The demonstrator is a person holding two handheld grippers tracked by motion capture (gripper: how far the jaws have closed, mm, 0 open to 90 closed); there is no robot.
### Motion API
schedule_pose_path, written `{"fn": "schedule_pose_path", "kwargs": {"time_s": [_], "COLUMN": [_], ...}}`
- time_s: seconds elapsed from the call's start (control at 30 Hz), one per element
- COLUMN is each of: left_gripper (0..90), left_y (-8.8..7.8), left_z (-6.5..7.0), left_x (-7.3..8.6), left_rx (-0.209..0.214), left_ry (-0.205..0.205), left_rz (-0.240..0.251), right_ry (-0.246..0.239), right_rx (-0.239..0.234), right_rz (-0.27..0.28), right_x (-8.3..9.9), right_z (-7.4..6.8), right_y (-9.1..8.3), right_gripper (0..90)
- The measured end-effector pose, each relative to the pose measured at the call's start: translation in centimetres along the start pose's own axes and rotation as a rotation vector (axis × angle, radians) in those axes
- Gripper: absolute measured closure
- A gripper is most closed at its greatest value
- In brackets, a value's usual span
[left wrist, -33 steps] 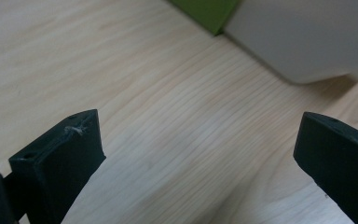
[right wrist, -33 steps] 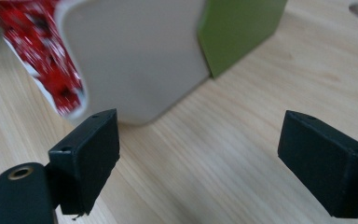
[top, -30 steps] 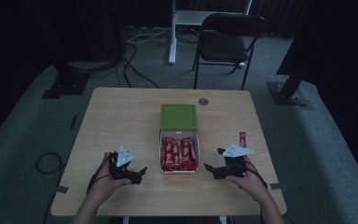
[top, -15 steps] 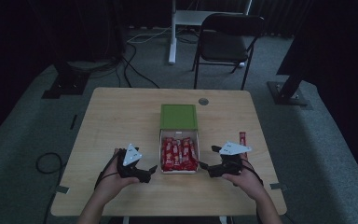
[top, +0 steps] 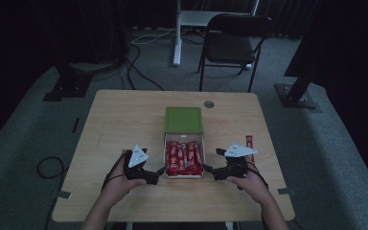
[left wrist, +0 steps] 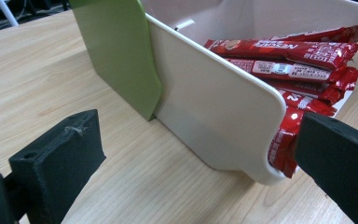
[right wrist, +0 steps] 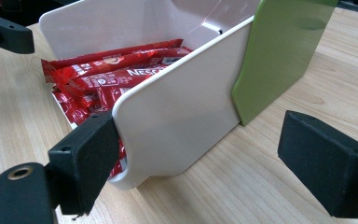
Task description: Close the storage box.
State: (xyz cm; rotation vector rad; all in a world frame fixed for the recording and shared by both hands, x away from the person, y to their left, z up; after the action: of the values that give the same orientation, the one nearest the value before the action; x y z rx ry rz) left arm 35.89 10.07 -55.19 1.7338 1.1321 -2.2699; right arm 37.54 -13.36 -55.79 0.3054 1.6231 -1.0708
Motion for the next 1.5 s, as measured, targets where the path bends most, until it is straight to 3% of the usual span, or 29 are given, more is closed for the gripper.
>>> {"fn": "schedule_pose_path", "kwargs": {"time_s": [0.27, 0.47, 0.93, 1.5], "left_gripper": [1.9, 1.9, 1.9, 1.9], "left_y": [0.6, 0.9, 1.2, 1.5], "left_z": [-0.7, -0.9, -1.5, -2.3], "left_x": [0.1, 0.1, -0.5, -0.8], "left_rx": [-0.016, -0.001, -0.025, -0.04], "left_ry": [-0.011, -0.047, -0.024, -0.041], "left_rz": [-0.003, 0.008, 0.003, 0.013], "right_ry": [0.0, 0.002, -0.008, -0.013], "right_rx": [-0.006, -0.008, 0.012, 0.03], "right_rz": [0.002, 0.004, 0.013, 0.011], "right_x": [0.0, 0.0, -0.4, -0.8], "right_z": [0.1, 0.1, 0.5, 0.9], "right_y": [0.1, 0.2, 0.7, 1.2], "right_gripper": [11.5, 11.1, 11.1, 11.2]}}
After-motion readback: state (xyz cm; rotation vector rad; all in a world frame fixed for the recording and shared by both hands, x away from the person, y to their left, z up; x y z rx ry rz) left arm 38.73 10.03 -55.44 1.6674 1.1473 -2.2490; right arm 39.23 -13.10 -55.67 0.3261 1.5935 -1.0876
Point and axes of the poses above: each handheld gripper's, and its own axes: y roughly forward along the jaws, x roughly out of its underside, z roughly to its right, the point moved 9 cm from there along y, roughly forward along the jaws, and after that the axes turned 13 degrees about x, right-handed, at the moved point
